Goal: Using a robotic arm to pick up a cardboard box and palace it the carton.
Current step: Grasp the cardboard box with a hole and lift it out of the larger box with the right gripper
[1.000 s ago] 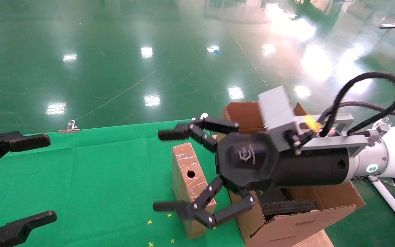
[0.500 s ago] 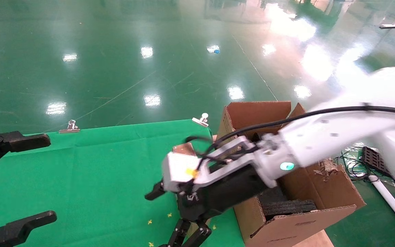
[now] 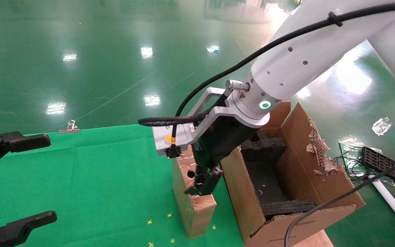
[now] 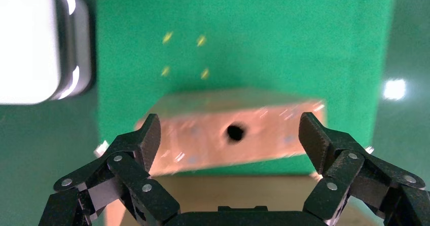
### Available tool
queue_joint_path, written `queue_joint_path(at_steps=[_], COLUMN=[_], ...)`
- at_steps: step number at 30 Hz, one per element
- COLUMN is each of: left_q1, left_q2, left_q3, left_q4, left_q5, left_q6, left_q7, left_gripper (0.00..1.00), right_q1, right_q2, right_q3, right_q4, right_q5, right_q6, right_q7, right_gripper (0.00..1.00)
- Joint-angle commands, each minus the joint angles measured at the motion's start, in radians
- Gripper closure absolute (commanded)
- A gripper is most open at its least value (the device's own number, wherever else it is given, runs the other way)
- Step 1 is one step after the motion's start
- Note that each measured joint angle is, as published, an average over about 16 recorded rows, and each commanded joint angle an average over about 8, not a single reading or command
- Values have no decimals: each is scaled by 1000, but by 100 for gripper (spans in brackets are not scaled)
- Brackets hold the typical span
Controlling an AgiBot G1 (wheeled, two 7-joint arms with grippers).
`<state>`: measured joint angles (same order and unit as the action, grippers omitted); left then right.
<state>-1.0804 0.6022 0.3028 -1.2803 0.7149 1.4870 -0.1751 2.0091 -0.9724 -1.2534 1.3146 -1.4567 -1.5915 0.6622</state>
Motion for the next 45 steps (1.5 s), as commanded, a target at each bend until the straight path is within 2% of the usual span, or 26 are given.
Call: queue_joint_path(at_steps=[1,7,13,16,19,24,27,32,38,39,42,45], left_q1=[0,0,0,0,0,0,0,0,0,0,0,0], left_q2=[0,0,0,0,0,0,-1,-1,-1,-1,-1,-1], left_q3=[0,0,1,1,1,1,1,2,2,2,2,2], left_q4=[0,0,0,0,0,0,0,0,0,0,0,0], left_q5=[0,0,0,-1,-1,-1,-1,-1,-1,-1,-1,-1], left_q6=[0,0,0,0,0,0,-1,-1,-1,-1,-1,-1], left_q7=[0,0,0,0,0,1,1,1,1,1,1,1], left_gripper=[0,0,0,0,0,0,0,0,0,0,1,25], right_q1=[59,102,120,134,151,160,151,129,95,89,71,56], right_q2=[-12,-42,-50,-51,-61,-104,-130,-170,-213,-220,-241,-258], right_q3=[-79,-202,-241,-246,-254,-284,-309,-351,-390,-395,-411,-429], right_q4=[0,-1,-10,-40,-109,-293,-403,-542,-649,-662,-696,-718], right_q5=[7,22,34,46,65,128,175,226,262,266,274,281], right_q6=[0,19,35,36,30,14,10,11,16,17,17,15], right_q7=[16,39,60,103,193,369,439,508,528,527,519,511], right_gripper=[0,0,0,0,0,0,0,0,0,2,27,64])
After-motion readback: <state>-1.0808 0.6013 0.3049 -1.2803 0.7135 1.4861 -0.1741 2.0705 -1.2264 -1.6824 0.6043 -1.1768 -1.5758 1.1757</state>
